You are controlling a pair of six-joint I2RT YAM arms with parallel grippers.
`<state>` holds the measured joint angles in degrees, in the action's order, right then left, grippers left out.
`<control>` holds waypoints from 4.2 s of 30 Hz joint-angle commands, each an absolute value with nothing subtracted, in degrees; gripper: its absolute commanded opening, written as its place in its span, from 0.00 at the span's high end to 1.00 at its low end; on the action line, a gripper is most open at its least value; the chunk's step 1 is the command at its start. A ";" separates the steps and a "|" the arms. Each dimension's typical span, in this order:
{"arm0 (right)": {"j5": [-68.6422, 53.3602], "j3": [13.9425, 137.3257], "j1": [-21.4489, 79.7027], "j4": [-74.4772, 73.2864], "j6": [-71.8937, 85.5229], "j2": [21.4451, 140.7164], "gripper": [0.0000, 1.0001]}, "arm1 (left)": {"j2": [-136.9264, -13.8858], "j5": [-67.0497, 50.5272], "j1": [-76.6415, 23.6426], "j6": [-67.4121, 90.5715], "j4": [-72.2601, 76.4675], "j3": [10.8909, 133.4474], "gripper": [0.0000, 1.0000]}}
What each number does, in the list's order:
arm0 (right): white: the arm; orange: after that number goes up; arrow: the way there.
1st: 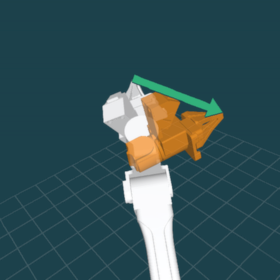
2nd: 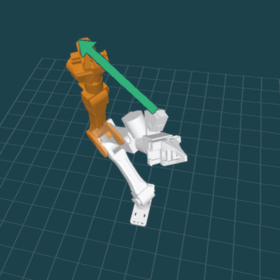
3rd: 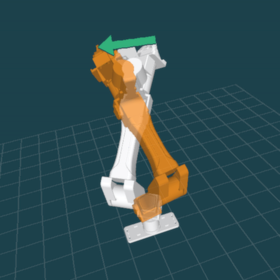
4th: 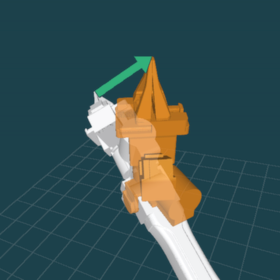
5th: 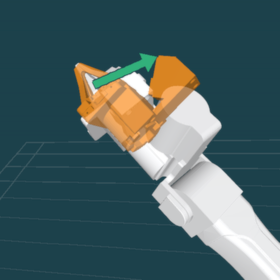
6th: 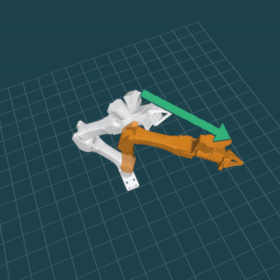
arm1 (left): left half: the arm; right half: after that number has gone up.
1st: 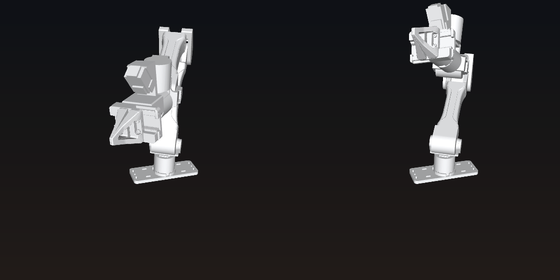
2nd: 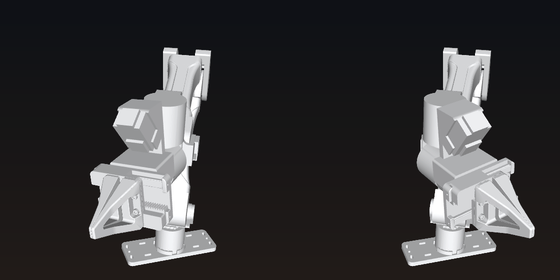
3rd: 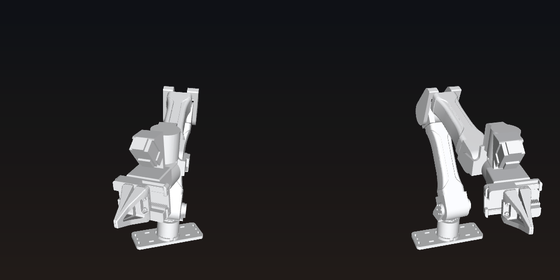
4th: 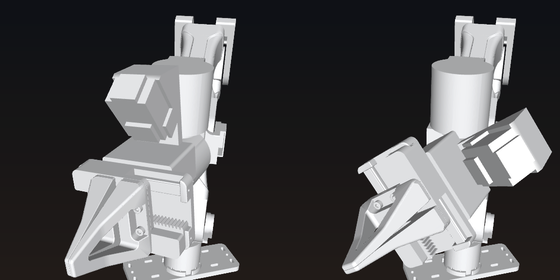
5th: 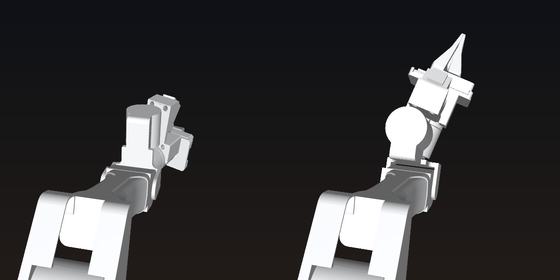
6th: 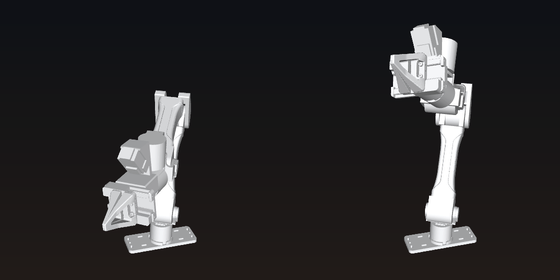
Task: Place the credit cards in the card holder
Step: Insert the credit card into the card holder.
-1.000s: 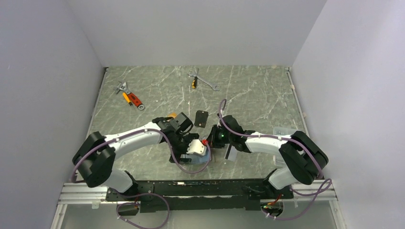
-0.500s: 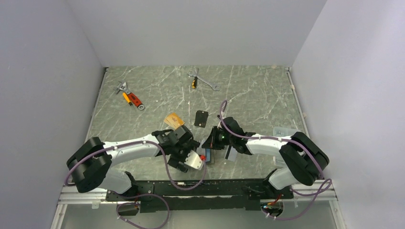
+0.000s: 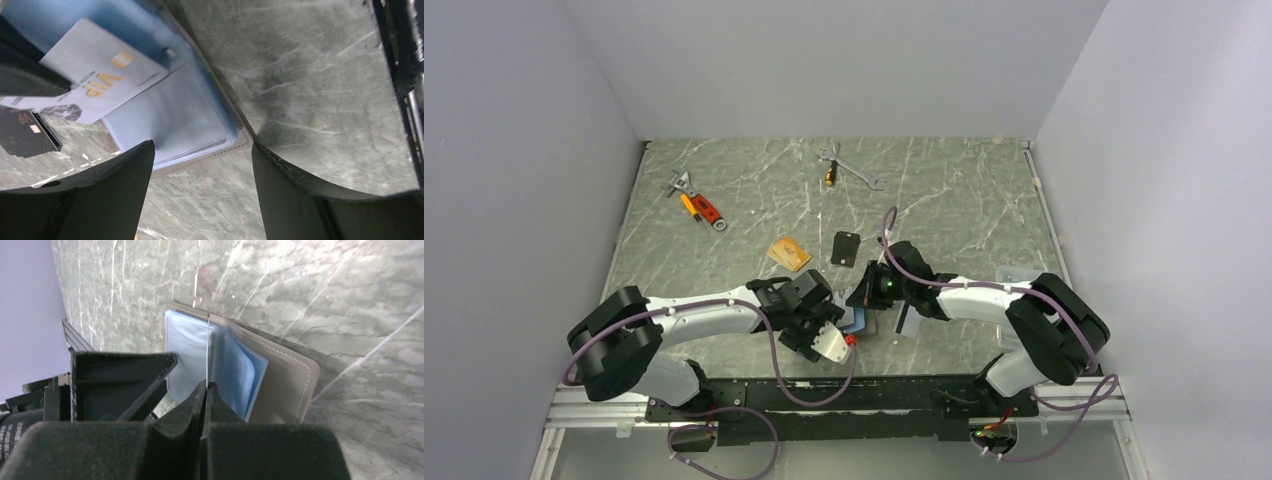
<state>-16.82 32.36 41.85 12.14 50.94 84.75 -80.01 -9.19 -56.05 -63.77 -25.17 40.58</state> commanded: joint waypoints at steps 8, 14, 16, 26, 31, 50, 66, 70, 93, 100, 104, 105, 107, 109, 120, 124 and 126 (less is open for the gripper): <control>-13.86 28.97 39.59 14.06 50.31 78.87 1.00 | -82.80 -13.87 -60.54 -51.27 -28.09 46.19 0.25; -13.92 25.00 39.64 19.40 52.86 78.15 1.00 | -84.75 -12.11 -62.47 -47.27 -28.58 47.45 0.25; -14.02 25.17 39.59 19.55 52.81 78.55 1.00 | -84.27 -12.14 -62.54 -47.44 -29.74 48.33 0.22; -12.06 26.91 39.73 16.10 50.64 78.87 1.00 | -83.71 -5.92 -59.59 -56.36 -33.14 54.58 0.14; -10.23 29.54 39.68 10.56 46.84 78.35 1.00 | -86.97 -3.38 -59.23 -58.97 -34.24 56.27 0.35; -15.48 32.03 39.44 8.92 45.08 77.40 1.00 | -82.02 -5.77 -60.88 -60.03 -32.92 51.52 0.21; -10.31 22.12 41.40 23.07 55.09 74.55 1.00 | -84.00 -3.80 -62.84 -64.37 -27.21 45.42 0.42; -10.05 20.92 41.43 27.32 57.12 75.45 1.00 | -84.89 -3.35 -63.23 -64.76 -27.12 45.01 0.55; -9.76 16.49 41.44 32.82 58.67 77.33 1.00 | -85.72 -3.94 -63.31 -62.82 -27.93 46.14 0.55; -11.24 16.08 41.49 35.69 58.68 79.96 1.00 | -85.55 -3.91 -63.28 -62.42 -27.57 46.22 0.53; -12.29 15.39 41.59 37.08 58.65 80.78 1.00 | -85.52 -3.87 -63.33 -62.18 -27.38 46.17 0.52; -12.50 15.12 41.59 37.29 58.58 80.86 1.00 | -85.52 -3.81 -63.33 -62.18 -27.27 46.22 0.51; -12.72 14.68 41.65 37.44 58.49 80.86 1.00 | -85.60 -3.77 -63.28 -62.14 -27.16 46.23 0.50; -12.83 14.13 41.66 37.75 58.38 80.65 1.00 | -85.77 -3.70 -63.28 -62.09 -27.06 46.23 0.50; -14.76 15.20 41.66 39.38 56.63 82.52 1.00 | -86.12 -3.29 -63.29 -62.05 -26.69 46.44 0.54; -14.24 15.92 41.68 40.32 56.43 83.98 1.00 | -86.15 -3.28 -63.30 -61.88 -26.87 46.59 0.54; -14.32 16.52 41.65 40.45 55.98 84.67 1.00 | -86.11 -3.25 -63.29 -62.05 -26.82 46.58 0.54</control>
<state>-14.13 14.83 41.41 38.61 58.17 83.07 -85.45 -2.90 -62.87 -62.26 -27.31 45.25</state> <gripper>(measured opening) 0.009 0.462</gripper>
